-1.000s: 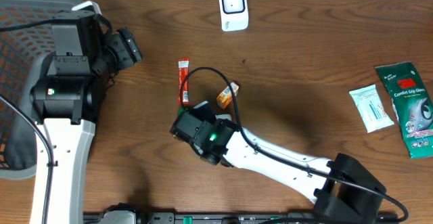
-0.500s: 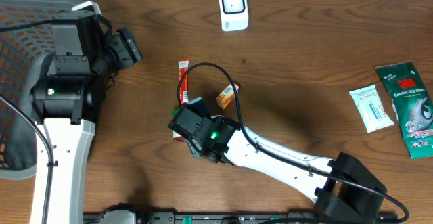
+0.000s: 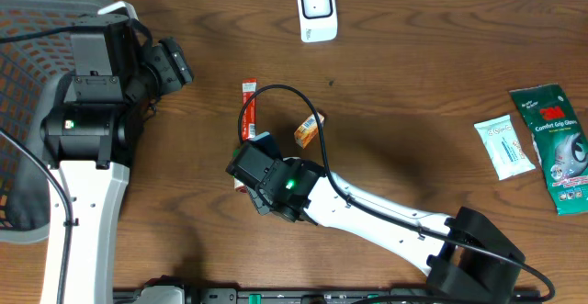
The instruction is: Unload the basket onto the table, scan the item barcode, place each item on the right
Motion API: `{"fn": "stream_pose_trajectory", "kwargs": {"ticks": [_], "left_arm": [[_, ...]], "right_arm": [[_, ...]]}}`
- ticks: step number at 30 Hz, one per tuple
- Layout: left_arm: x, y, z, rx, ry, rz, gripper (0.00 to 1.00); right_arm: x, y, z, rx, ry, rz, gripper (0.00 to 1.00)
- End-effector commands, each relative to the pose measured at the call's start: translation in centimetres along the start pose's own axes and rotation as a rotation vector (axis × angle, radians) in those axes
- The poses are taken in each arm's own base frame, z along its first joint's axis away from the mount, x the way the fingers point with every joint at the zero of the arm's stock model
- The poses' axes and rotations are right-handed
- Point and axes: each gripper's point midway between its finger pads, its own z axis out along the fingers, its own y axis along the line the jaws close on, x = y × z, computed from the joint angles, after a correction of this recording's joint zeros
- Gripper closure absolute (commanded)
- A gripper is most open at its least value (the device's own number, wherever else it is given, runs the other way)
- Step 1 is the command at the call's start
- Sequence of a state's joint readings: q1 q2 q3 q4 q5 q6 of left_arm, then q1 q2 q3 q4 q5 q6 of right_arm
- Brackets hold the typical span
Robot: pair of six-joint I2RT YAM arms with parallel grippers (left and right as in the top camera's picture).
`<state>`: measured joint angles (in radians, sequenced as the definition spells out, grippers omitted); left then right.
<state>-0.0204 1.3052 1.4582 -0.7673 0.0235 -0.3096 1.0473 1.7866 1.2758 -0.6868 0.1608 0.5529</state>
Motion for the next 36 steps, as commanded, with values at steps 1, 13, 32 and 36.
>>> {"fn": "stream_pose_trajectory", "kwargs": {"ticks": [1,13,32,36], "left_arm": [[-0.1,0.1,-0.1,-0.001,-0.001,0.010,0.18],[-0.1,0.1,-0.1,-0.001,-0.001,0.010,0.18],[-0.1,0.1,-0.1,-0.001,-0.001,0.010,0.18],[-0.1,0.1,-0.1,-0.001,-0.001,0.010,0.18]], "right_arm": [[1.1,0.1,0.5,-0.003,0.034,0.005,0.40],[1.6,-3.0,0.5,0.104,0.066,0.020,0.38],[-2.7,-1.6,-4.3,-0.093,-0.077,0.037,0.37],[-2.5,-0.2,-3.8,-0.118,-0.079,0.013,0.38]]}}
